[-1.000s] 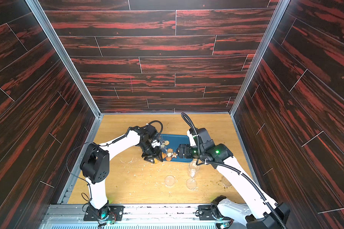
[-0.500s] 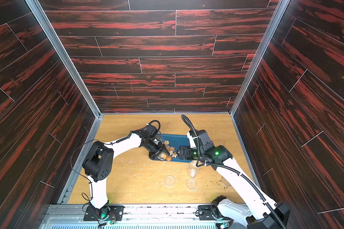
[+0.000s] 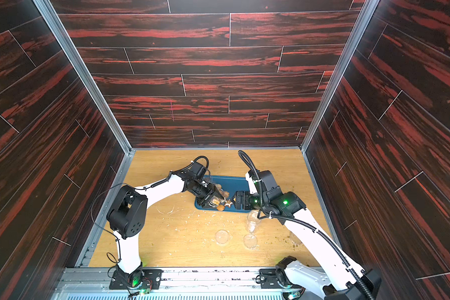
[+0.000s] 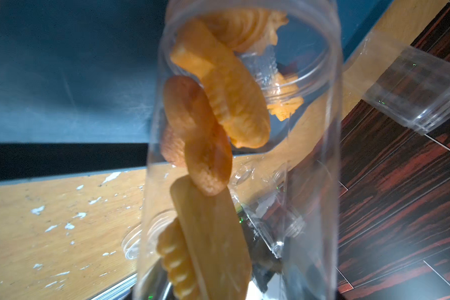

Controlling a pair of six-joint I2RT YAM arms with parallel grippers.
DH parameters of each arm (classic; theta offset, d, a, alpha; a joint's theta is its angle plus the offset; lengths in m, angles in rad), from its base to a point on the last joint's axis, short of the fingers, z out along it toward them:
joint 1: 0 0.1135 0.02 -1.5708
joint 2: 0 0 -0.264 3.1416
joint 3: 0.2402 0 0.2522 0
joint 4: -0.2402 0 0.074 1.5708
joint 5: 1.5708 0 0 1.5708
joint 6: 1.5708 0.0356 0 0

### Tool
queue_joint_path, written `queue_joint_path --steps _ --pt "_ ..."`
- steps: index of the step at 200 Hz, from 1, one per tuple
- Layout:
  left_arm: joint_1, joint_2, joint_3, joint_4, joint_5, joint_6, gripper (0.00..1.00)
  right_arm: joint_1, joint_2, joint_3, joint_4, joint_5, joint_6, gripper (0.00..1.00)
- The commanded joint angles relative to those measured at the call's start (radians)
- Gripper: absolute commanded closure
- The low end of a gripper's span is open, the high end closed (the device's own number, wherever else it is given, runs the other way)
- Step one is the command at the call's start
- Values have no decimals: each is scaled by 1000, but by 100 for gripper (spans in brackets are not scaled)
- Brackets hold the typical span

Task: Pour the cookies out of the jar
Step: Pour the cookies in the jar onto the tray.

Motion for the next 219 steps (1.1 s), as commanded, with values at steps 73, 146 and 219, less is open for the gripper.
queue_joint_path --steps 73,146,219 --pt "18 -74 -38 -61 -9 40 53 -35 22 9 19 -19 -35 7" --pt "21 -68 32 -109 -9 46 53 -82 28 -6 34 -55 -58 8" --pt "25 -80 50 -138 -4 59 53 -115 21 -4 34 -73 -70 8"
